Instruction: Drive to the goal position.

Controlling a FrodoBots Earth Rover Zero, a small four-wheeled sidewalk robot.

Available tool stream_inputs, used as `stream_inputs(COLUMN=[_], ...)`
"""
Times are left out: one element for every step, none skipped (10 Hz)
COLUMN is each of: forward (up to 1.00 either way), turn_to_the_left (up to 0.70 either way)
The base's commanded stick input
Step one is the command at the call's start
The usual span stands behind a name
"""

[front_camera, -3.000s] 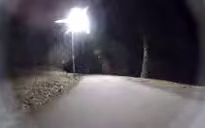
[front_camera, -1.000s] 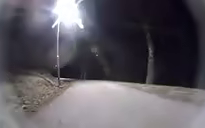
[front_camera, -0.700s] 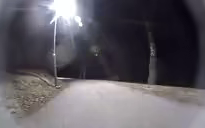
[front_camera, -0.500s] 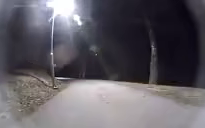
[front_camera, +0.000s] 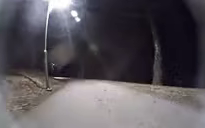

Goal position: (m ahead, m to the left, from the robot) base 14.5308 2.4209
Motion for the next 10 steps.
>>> stream_inputs(forward=[0.00, 0.00, 0.00, 0.00, 0.00, 0.00, 0.00, 0.00, 0.73, 1.00], turn_to_the_left=[0.00, 0.00, 0.00, 0.00, 0.00, 0.00, 0.00, 0.00, 0.00, 0.00])
